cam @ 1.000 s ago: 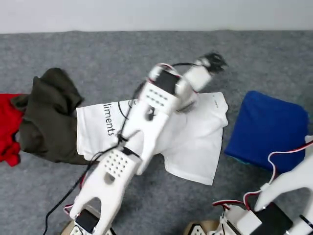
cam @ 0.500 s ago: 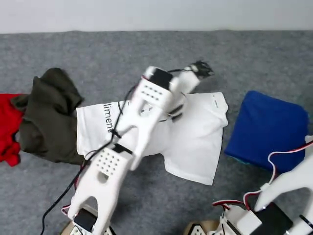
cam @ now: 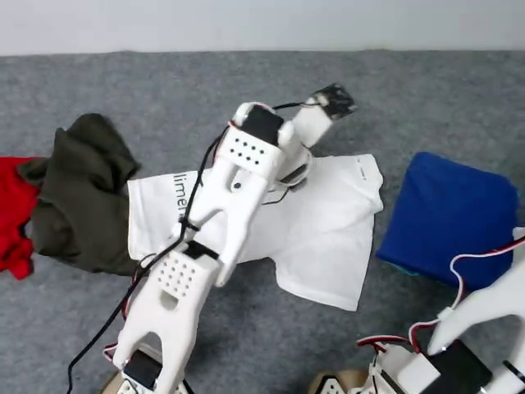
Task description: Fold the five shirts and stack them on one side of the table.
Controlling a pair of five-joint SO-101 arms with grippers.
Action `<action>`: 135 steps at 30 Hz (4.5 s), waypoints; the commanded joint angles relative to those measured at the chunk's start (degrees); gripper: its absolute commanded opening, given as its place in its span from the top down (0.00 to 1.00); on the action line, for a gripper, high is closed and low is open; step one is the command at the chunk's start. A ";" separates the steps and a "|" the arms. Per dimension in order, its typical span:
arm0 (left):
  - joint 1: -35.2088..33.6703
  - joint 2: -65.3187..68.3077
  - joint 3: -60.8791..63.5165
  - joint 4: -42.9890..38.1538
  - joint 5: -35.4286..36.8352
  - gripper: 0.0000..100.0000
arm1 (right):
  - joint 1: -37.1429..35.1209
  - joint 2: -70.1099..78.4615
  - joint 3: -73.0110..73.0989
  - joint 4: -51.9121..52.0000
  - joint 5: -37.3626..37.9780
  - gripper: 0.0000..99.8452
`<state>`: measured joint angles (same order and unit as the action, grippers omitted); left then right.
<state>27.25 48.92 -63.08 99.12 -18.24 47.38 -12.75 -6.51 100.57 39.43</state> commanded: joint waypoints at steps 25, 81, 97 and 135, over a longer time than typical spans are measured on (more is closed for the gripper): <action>6.33 -12.66 13.93 1.58 4.04 0.88 | -0.13 -3.21 -2.99 2.42 0.53 0.99; 13.36 -18.99 37.32 -13.71 4.31 0.99 | -0.31 -15.34 8.18 2.33 0.70 0.99; -0.62 -18.99 49.89 -26.55 4.40 0.94 | -0.31 -15.43 8.18 2.33 0.70 0.99; -9.05 -19.52 15.69 -0.53 10.02 0.86 | -1.71 -14.90 8.18 2.24 4.48 0.99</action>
<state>19.52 32.66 -39.16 94.02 -8.75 47.21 -26.29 2.02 100.66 43.38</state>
